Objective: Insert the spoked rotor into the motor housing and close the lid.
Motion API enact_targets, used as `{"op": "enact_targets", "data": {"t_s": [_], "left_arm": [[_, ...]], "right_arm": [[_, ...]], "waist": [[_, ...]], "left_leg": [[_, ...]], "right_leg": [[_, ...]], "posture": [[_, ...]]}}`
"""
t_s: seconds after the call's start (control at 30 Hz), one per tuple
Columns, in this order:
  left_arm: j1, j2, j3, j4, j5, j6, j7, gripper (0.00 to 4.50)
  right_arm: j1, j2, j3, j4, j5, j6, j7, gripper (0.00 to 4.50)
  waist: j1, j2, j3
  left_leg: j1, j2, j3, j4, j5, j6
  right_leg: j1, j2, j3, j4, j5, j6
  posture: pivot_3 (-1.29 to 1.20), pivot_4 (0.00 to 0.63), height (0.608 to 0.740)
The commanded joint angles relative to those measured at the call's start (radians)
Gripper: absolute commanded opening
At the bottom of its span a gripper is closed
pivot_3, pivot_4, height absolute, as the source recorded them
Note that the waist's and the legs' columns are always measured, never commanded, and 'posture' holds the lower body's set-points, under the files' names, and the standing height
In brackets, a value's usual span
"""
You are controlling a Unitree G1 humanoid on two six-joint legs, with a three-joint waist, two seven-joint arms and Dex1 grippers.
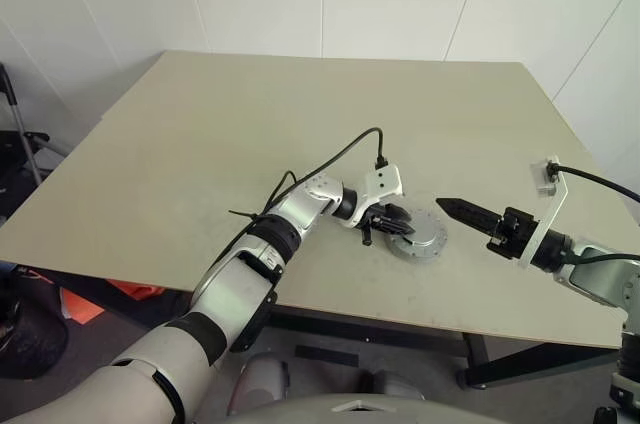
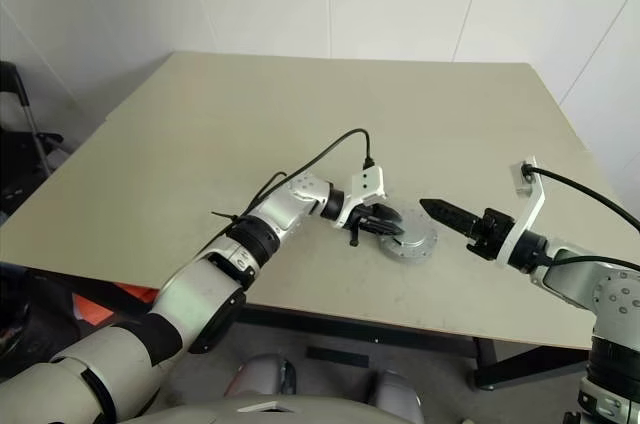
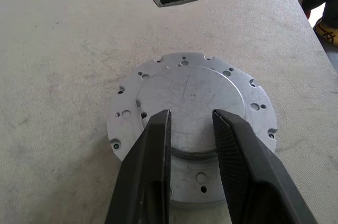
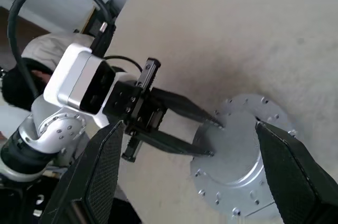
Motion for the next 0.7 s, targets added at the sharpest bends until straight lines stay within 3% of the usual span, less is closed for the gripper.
{"op": "enact_targets", "data": {"t_s": [0.03,0.17,0.37,0.57,0.7], "left_arm": [[0.004,0.008,-0.01,-0.009,0.015,0.012,-0.006,1.3],[0.007,0.008,-0.007,-0.012,0.013,0.013,-0.001,1.3],[0.018,0.013,-0.009,-0.032,0.012,0.018,-0.004,1.3],[0.024,0.021,-0.011,-0.047,0.01,0.022,-0.007,1.3],[0.025,0.016,-0.011,-0.048,0.011,0.023,0.0,1.3]], "right_arm": [[-0.011,-0.018,-0.061,0.053,0.123,0.06,-0.066,4.49],[0.002,-0.016,-0.089,0.127,0.179,0.072,-0.137,4.49],[0.091,-0.058,-0.113,0.23,0.117,0.067,-0.134,4.49],[0.151,-0.051,-0.076,0.174,0.122,0.083,-0.107,4.49],[0.145,0.012,-0.039,0.128,0.147,0.083,-0.144,4.49]], "waist": [[0.003,0.0,0.0],[0.007,0.0,0.0],[0.01,0.0,0.0],[0.009,0.001,-0.001],[0.008,0.001,-0.001]], "left_leg": [[0.0,0.0,0.0,0.0,0.0,0.0],[0.0,0.0,0.0,0.0,0.001,-0.001],[-0.001,-0.001,0.0,0.0,0.001,-0.002],[0.0,-0.001,0.0,0.0,0.001,-0.001],[0.001,-0.001,0.0,0.0,0.001,-0.002]], "right_leg": [[0.0,0.0,0.0,0.0,0.0,0.0],[0.0,-0.001,0.0,0.0,0.0,0.0],[0.0,-0.001,0.0,0.0,0.0,0.0],[0.0,-0.001,0.0,0.0,-0.003,0.006],[0.001,-0.001,0.0,0.0,-0.003,0.006]], "posture": [[0.0,0.0,0.74],[0.0,0.0,0.74],[0.0,0.0,0.74],[0.0,0.0,0.74],[0.0,0.0,0.74]]}}
